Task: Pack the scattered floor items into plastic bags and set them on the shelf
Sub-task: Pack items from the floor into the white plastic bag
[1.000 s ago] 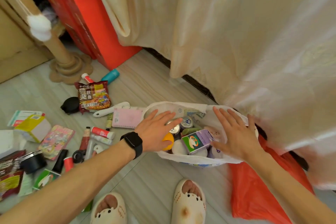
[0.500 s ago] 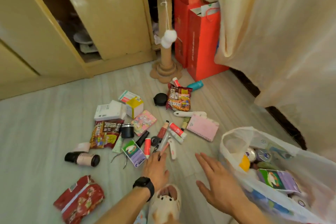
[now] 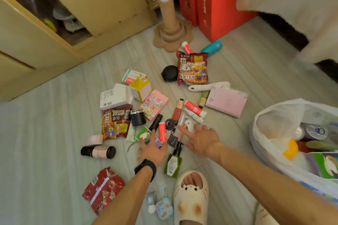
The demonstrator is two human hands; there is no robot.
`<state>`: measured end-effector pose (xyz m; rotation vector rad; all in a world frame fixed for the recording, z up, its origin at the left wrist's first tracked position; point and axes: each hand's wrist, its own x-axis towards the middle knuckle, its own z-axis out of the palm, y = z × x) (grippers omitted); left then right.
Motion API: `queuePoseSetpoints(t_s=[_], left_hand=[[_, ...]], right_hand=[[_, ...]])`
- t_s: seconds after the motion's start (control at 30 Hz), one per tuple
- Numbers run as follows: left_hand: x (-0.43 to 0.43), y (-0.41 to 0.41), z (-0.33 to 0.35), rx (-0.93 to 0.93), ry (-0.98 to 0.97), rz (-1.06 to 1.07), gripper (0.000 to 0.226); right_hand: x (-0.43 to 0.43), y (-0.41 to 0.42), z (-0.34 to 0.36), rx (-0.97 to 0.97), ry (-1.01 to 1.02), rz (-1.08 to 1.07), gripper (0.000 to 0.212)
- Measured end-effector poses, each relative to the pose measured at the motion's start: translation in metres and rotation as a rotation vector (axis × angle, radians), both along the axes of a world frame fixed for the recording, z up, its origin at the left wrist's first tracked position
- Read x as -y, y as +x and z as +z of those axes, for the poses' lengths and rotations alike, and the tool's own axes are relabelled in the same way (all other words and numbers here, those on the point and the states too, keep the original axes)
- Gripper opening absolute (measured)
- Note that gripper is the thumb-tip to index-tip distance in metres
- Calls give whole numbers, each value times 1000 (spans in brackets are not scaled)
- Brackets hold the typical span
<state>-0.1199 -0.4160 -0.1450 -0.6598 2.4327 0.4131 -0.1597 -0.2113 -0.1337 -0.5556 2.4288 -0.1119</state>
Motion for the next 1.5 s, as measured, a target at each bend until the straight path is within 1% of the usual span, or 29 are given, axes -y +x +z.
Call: queuePoseSetpoints(t_s=[0.1,0.2,0.3,0.4,0.43,0.5,0.57,0.63,0.67,0.77,0.83,0.9,1.0,1.03,1.1,1.13,1.2,1.27,1.3,1.33,1.4,1.43,1.5], left_hand=[[8,-11,-12,7,-6,44,74],[9,-18,-19,-49,-20,95,67],[9,-11,-20,-94,-13,115,38],[14,7,-19,-119,-42,58,12],[16,13,-18,-121,-47,29,10],[20,23,-12,-121,-42,-24,14],[21,26,-1,-146,7,-29,23],[16,25,16,-202,75,-38,32],[12,24,27,-253,113,-64,33],[-14,18,64,-436,236,-225,39],[-43,13,90,-520,321,-374,51],[-80,9,115,-585,394,-523,56],[-146,6,156,-679,490,-814,53],[-170,5,167,-704,516,-936,51],[-220,4,179,-698,533,-1178,48],[-245,4,178,-660,523,-1275,46],[-293,5,169,-571,462,-1406,44],[-331,1,148,-458,315,-1462,45],[-347,-4,136,-373,234,-1461,46],[-359,-9,124,-269,174,-1443,48],[-371,-18,102,-104,132,-1399,57],[-371,-21,95,-87,113,-1412,62],[-364,-20,86,-204,51,-1548,67]], right_hand=[[2,-3,-16,18,38,-45,58],[-14,9,-25,25,-10,-208,45],[-38,33,-32,10,-57,-376,36],[-53,63,-31,17,1,-408,39],[-56,72,-30,21,13,-408,41],[-61,85,-27,15,-14,-440,44],[-68,93,-22,6,-80,-516,40],[-75,101,-16,13,-123,-577,39],[-78,105,-10,32,-170,-617,38],[-85,121,25,25,-408,-719,31],[-93,135,58,-36,-572,-796,28],[-108,154,92,-126,-714,-896,21],[-141,179,133,-264,-851,-1187,13],[-155,186,140,-316,-871,-1284,13],[-190,198,144,-413,-824,-1414,10],[-207,203,144,-445,-777,-1462,14],[-239,209,139,-448,-668,-1550,38],[-265,210,134,-443,-557,-1561,51],[-275,208,131,-439,-505,-1543,51],[-283,204,129,-429,-459,-1529,46],[-300,192,118,-396,-388,-1510,33],[-308,182,111,-375,-347,-1500,31],[-323,162,95,-326,-268,-1465,30]])
